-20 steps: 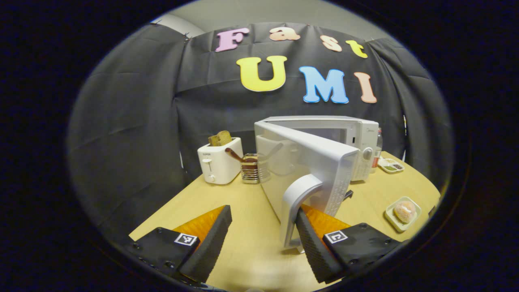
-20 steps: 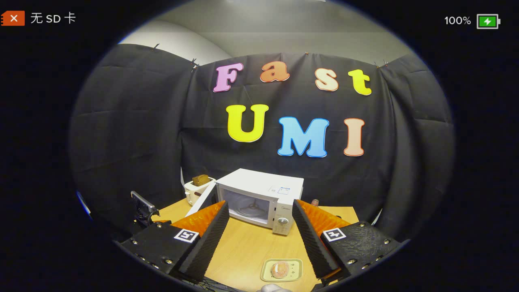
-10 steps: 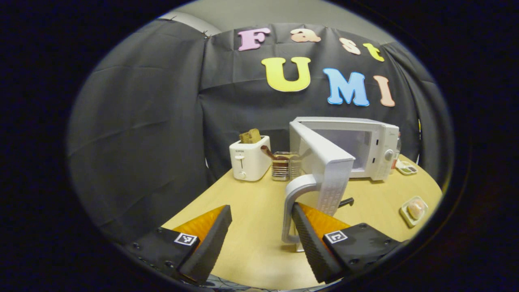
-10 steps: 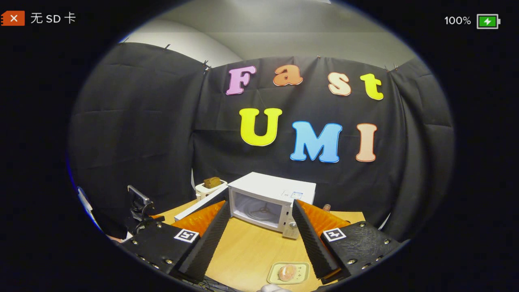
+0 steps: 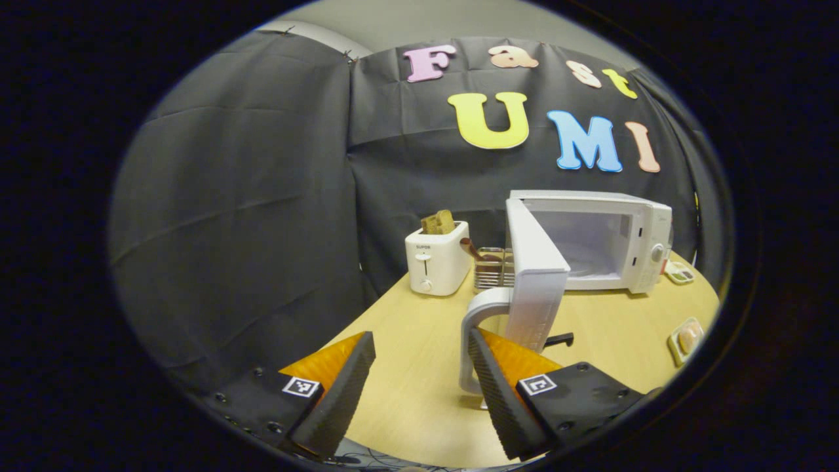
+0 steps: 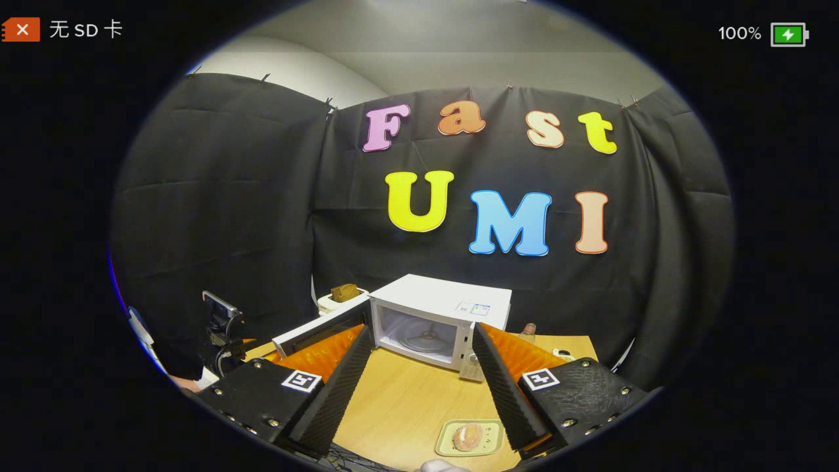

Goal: Open the microwave oven with the left hand, put the food in, and close the microwave oven.

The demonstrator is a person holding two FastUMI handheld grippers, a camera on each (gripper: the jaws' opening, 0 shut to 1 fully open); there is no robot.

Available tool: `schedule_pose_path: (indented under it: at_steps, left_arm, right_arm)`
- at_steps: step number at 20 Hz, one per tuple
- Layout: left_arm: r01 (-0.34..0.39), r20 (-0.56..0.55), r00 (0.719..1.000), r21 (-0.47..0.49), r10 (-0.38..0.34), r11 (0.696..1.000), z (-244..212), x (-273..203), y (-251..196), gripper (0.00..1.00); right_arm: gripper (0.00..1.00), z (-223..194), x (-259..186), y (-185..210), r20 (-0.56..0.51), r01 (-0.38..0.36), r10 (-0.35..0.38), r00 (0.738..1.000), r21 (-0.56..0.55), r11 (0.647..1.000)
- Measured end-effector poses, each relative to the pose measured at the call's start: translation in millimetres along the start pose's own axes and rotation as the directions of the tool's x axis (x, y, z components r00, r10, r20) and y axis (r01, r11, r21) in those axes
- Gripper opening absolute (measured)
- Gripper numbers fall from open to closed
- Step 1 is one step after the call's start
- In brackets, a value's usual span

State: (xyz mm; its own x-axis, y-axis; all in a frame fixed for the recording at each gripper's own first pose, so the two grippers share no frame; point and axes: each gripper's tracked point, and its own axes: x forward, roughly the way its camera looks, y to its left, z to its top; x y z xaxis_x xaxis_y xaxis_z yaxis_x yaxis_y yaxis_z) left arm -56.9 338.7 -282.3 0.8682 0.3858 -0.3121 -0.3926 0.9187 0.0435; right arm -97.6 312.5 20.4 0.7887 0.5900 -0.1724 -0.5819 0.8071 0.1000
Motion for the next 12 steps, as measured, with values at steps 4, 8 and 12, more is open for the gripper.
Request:
schedule_pose_path:
  at_steps: [4, 8, 12]
  left_arm:
    - [0.007, 0.031, 1.000, -0.003, -0.007, 1.000, 17.8, -21.3, -5.9, 0.95]
    - [0.055, 0.095, 0.994, -0.011, -0.054, 0.998, 53.8, -62.6, -27.5, 0.94]
    - [0.118, 0.189, 0.974, 0.030, -0.121, 0.993, 120.6, -104.9, -59.5, 0.94]
  right_arm:
    - [0.96, -12.1, 3.1, -8.7, 0.003, 0.013, -0.013, 1.000, -0.024, 1.000]
    - [0.95, -82.7, 3.3, -39.4, -0.103, 0.076, -0.082, 0.991, -0.066, 0.995]
    - [0.96, -170.5, -1.8, -65.9, -0.257, 0.110, -0.122, 0.959, -0.060, 0.992]
